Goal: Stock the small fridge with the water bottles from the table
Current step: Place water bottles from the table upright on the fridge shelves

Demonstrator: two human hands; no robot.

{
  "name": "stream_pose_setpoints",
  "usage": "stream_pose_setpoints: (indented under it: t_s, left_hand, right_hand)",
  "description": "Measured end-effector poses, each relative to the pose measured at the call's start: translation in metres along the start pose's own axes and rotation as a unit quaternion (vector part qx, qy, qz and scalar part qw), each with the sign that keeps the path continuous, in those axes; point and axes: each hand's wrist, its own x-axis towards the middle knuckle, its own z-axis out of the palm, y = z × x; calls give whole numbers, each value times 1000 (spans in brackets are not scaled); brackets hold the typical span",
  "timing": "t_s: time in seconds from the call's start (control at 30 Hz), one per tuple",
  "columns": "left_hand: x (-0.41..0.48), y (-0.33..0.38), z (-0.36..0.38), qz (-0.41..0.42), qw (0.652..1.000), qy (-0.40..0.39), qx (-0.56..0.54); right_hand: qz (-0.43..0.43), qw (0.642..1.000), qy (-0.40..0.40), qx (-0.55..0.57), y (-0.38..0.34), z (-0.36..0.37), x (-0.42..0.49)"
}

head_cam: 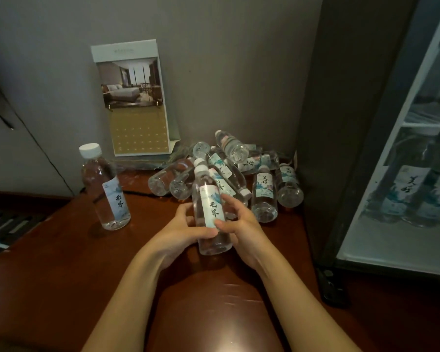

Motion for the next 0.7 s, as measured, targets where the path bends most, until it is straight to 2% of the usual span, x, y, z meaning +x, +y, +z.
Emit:
stream_pose_setpoints:
  t_s: [0.17,0.33,0.7]
  left_hand:
    - [-2,1,5,45,997,-53,-26]
    - [-3,-2,6,86,994,-64,-14]
    - [-47,-13,31,157,985,-52,51]
  right_hand:
    - [-45,999,8,29,-7,-7,-3]
    - [-85,995,-32,-47,-12,-11,-8]
    - [-74,972,-92,-203,-19,-13,-47]
